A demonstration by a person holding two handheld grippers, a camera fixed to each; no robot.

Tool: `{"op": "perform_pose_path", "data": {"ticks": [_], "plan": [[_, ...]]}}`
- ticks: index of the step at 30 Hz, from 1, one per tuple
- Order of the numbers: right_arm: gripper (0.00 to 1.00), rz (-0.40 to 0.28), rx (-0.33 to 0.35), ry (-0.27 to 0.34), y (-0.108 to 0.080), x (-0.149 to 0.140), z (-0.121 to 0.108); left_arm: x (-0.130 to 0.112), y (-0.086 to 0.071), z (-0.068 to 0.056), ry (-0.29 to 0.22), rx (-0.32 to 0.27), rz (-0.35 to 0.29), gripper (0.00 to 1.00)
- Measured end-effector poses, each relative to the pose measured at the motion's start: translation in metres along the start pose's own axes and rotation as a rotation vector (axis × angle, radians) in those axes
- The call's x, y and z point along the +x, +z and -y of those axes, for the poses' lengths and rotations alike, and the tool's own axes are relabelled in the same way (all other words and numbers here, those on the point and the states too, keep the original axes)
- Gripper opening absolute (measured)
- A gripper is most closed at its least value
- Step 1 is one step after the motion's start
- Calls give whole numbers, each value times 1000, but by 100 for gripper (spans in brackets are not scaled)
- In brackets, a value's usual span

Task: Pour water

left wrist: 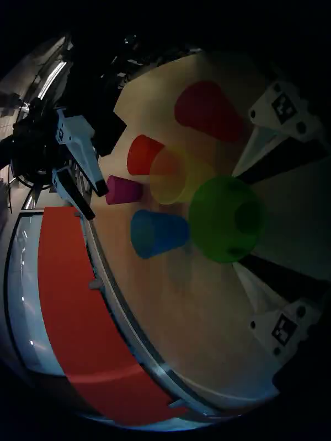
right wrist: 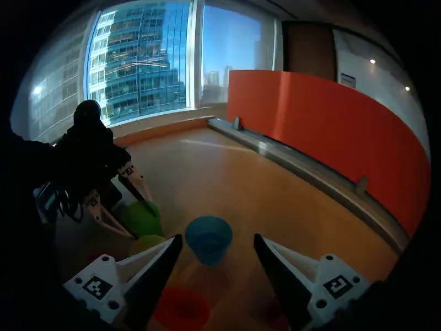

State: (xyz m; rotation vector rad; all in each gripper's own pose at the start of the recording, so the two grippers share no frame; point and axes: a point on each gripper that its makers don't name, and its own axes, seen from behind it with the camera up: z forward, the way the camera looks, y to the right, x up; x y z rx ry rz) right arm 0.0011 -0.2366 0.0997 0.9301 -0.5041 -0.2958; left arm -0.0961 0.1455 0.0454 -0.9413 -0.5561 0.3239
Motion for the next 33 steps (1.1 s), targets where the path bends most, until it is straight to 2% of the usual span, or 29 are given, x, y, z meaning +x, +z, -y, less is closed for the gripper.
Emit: {"op": "perform_pose_path", "data": {"ticks": [15,24,33], "plan": [[100,140,12,-10,19,-22,0,10,-10,1,-2,8,-37,83],[100,225,17,-36,27,-27,2,19,-18,7,-19,26,-70,83],[100,278,30,-43,37,-28,6,25,-29,11,-35,39,-102,83]]}}
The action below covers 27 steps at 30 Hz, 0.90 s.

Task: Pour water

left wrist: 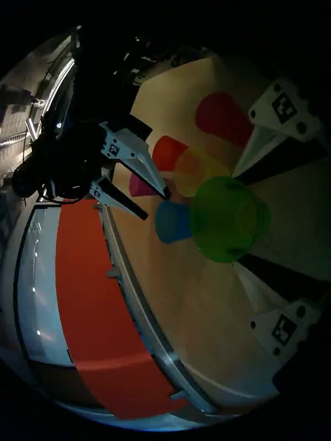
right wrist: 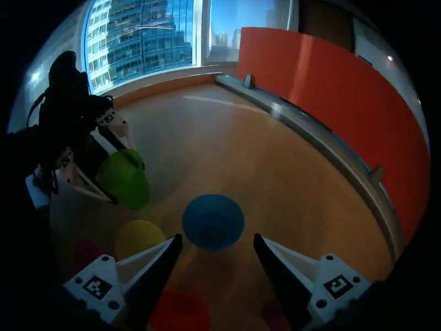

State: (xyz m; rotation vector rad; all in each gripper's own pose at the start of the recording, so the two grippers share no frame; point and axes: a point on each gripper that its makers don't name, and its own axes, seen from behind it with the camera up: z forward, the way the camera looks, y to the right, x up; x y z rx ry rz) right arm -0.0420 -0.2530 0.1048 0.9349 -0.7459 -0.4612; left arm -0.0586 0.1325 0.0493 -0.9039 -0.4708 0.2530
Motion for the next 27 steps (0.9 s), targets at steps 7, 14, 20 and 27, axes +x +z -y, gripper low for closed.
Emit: {"op": "perform_pose_path", "data": {"ticks": [7,14,20,27], "plan": [[100,43,8,-16,8,0,3,3,-6,2,0,11,-12,83],[100,82,8,-26,16,1,5,5,-9,3,-1,18,-16,82],[100,98,8,-18,23,1,5,6,-12,4,-1,24,-19,83],[93,99,10,6,26,1,6,6,-14,5,-3,27,-19,83]]}}
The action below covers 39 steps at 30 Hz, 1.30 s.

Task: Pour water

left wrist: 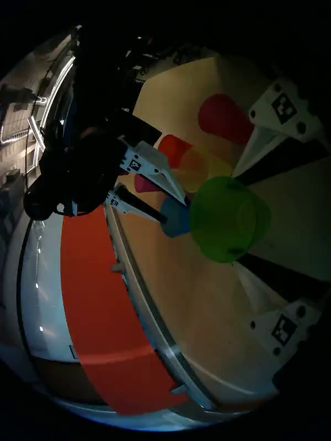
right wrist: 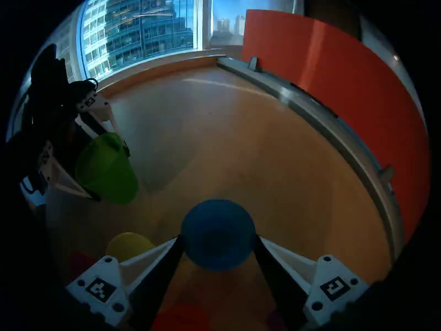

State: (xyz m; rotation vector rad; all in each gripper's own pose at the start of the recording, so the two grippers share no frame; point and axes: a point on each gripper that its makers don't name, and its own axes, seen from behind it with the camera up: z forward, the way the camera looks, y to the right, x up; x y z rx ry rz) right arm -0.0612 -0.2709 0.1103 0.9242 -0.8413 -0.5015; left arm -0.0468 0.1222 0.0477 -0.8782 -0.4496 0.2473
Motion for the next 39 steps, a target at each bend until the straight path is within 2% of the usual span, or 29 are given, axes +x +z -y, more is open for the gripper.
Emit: {"op": "perform_pose_path", "data": {"ticks": [9,18,29,39], "plan": [[92,-23,0,8,-3,-1,0,2,-1,-1,0,0,-1,83],[92,-76,-6,27,-13,6,1,6,-1,-3,2,2,-5,83],[92,-197,-28,69,-35,14,4,17,-5,-5,-2,13,-29,83],[92,-341,-49,105,-60,24,6,31,-6,-6,-12,23,-68,83]]}}
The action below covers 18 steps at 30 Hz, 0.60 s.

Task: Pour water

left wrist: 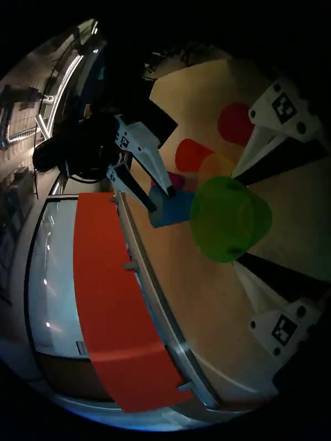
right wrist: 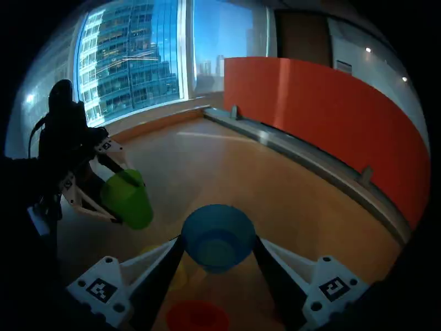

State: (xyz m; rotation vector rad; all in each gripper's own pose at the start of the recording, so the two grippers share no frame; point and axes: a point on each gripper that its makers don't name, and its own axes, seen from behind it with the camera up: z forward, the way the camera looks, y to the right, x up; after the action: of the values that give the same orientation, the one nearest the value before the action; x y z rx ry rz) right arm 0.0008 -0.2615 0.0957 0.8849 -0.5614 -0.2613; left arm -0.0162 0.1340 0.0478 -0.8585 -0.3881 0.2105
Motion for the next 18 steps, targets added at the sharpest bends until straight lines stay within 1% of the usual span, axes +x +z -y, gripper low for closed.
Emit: {"op": "perform_pose_path", "data": {"ticks": [9,18], "plan": [[92,-158,-17,6,-19,23,3,17,-3,-2,-9,12,-43,83],[92,-322,-40,-39,-40,52,10,37,-8,-2,-6,21,-85,83]]}}
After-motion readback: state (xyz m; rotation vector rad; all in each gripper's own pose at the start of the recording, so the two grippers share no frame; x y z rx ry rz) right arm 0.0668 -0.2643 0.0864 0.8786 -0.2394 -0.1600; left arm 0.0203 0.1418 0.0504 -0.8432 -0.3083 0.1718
